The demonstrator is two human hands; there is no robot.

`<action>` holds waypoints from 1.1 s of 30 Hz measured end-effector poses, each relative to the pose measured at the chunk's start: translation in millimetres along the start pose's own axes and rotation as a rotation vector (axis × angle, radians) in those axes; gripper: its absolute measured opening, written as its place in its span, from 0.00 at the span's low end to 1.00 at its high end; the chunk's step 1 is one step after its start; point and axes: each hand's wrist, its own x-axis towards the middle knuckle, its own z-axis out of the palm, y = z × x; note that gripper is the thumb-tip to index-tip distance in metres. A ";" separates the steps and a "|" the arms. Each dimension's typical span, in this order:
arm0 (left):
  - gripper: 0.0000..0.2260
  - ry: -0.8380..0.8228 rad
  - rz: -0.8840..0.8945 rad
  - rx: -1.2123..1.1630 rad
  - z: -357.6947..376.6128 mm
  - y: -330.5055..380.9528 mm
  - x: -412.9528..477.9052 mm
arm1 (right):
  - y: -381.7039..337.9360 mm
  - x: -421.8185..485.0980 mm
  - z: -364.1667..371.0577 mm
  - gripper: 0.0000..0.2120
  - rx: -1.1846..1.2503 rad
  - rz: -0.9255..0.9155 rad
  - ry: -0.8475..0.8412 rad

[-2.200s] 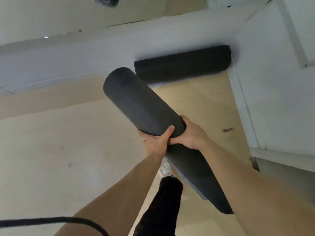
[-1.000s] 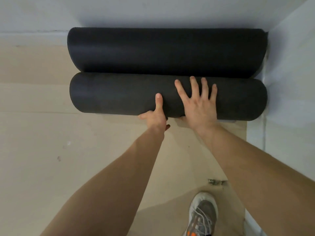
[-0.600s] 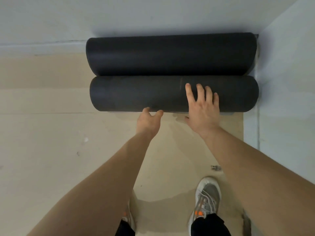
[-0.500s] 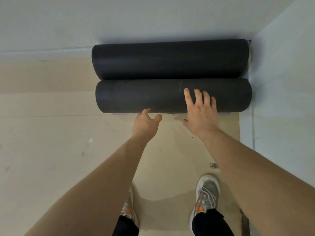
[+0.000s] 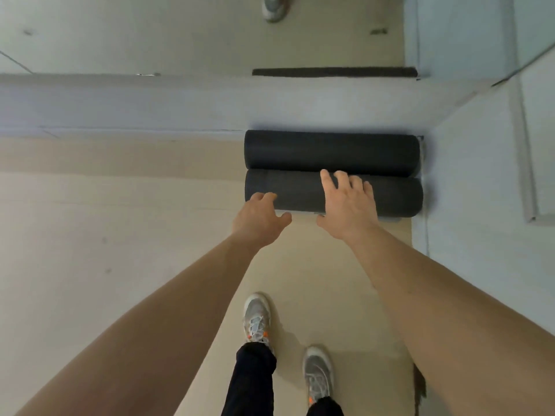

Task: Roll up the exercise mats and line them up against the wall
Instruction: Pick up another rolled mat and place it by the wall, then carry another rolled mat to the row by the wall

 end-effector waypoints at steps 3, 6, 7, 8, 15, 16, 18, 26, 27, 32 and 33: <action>0.28 0.070 -0.063 -0.053 -37.3 -25.0 -60.2 | -45.9 -44.0 -42.1 0.44 -0.052 -0.121 0.004; 0.28 0.136 -0.158 -0.130 -71.0 -59.7 -134.2 | -98.4 -97.9 -81.0 0.42 -0.105 -0.252 -0.010; 0.28 0.152 -0.196 -0.160 -82.0 -75.0 -163.6 | -119.8 -118.6 -93.3 0.41 -0.135 -0.304 -0.019; 0.28 0.167 -0.224 -0.180 -91.6 -89.0 -190.6 | -139.3 -137.2 -103.0 0.40 -0.160 -0.347 -0.025; 0.27 0.301 -0.468 -0.312 -137.7 -229.4 -395.5 | -319.0 -275.8 -141.0 0.40 -0.281 -0.662 -0.060; 0.27 0.315 -0.506 -0.329 -138.3 -253.2 -423.3 | -349.2 -296.7 -141.2 0.40 -0.303 -0.709 -0.063; 0.27 0.346 -0.573 -0.355 -137.3 -296.8 -473.2 | -407.8 -334.3 -137.7 0.40 -0.341 -0.795 -0.064; 0.30 0.470 -0.795 -0.463 -114.0 -484.3 -668.6 | -654.1 -506.9 -93.3 0.39 -0.384 -1.089 -0.086; 0.30 0.478 -0.822 -0.467 -111.9 -505.6 -689.6 | -680.4 -525.6 -87.0 0.39 -0.379 -1.115 -0.095; 0.31 0.517 -0.926 -0.494 -110.7 -604.7 -764.4 | -792.3 -589.0 -59.4 0.39 -0.396 -1.223 -0.108; 0.30 0.526 -0.944 -0.507 -112.5 -624.2 -773.6 | -812.3 -595.6 -54.3 0.38 -0.408 -1.239 -0.106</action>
